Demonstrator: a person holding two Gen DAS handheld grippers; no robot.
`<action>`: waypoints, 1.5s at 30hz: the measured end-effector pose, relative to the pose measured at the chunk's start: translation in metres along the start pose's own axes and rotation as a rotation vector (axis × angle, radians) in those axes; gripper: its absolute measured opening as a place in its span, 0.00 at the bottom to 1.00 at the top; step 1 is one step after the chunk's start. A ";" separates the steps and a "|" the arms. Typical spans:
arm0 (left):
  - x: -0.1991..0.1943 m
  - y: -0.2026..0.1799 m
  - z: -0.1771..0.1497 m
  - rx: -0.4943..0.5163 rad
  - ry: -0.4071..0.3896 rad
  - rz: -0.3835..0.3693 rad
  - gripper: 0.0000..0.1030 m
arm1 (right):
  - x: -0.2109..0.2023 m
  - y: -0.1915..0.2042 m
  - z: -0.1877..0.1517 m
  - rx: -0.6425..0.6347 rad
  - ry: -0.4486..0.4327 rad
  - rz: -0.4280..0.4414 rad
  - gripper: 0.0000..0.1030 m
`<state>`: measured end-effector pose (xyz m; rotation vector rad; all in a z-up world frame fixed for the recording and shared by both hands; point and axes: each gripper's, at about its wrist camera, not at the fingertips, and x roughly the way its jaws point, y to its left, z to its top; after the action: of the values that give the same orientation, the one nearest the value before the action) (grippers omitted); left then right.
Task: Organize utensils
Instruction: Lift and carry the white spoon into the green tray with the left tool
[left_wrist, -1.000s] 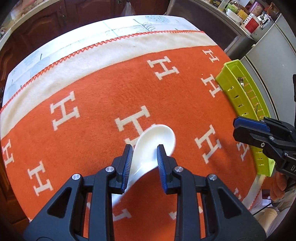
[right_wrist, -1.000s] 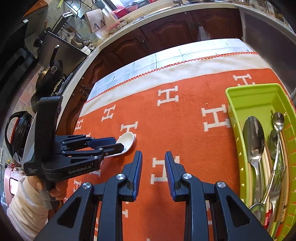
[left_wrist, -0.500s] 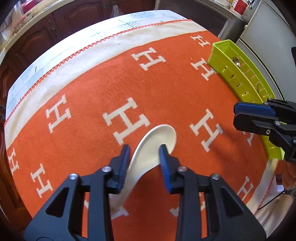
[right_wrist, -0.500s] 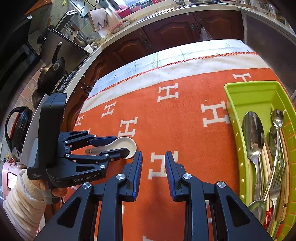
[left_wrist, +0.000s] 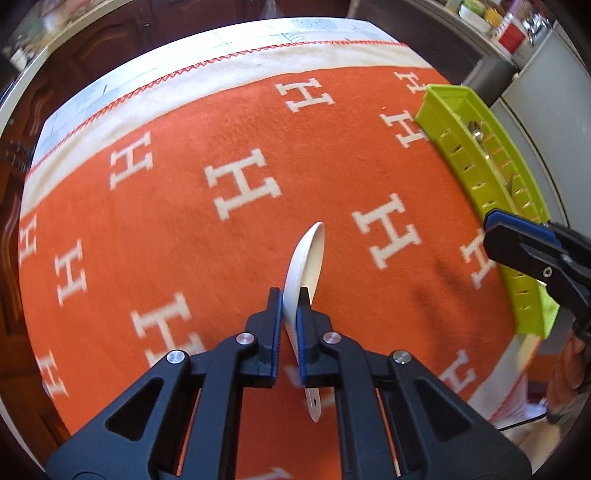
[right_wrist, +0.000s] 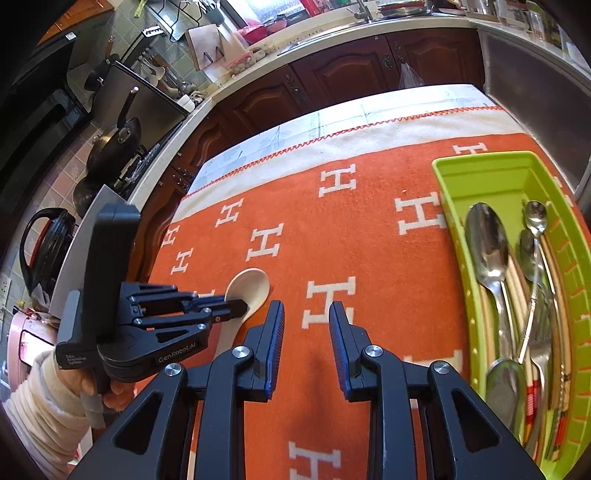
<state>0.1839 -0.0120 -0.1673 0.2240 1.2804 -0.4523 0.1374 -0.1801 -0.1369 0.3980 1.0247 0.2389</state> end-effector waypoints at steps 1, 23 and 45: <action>-0.006 -0.005 -0.003 -0.021 -0.009 -0.010 0.05 | -0.006 -0.003 -0.002 0.003 -0.005 -0.003 0.24; -0.089 -0.161 0.019 -0.113 -0.114 -0.221 0.05 | -0.163 -0.120 -0.019 0.174 -0.197 -0.166 0.24; 0.016 -0.179 0.122 -0.298 -0.050 -0.169 0.05 | -0.142 -0.212 0.041 0.269 -0.176 -0.283 0.24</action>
<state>0.2139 -0.2247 -0.1332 -0.1460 1.3048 -0.4018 0.1033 -0.4332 -0.0981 0.5011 0.9291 -0.1879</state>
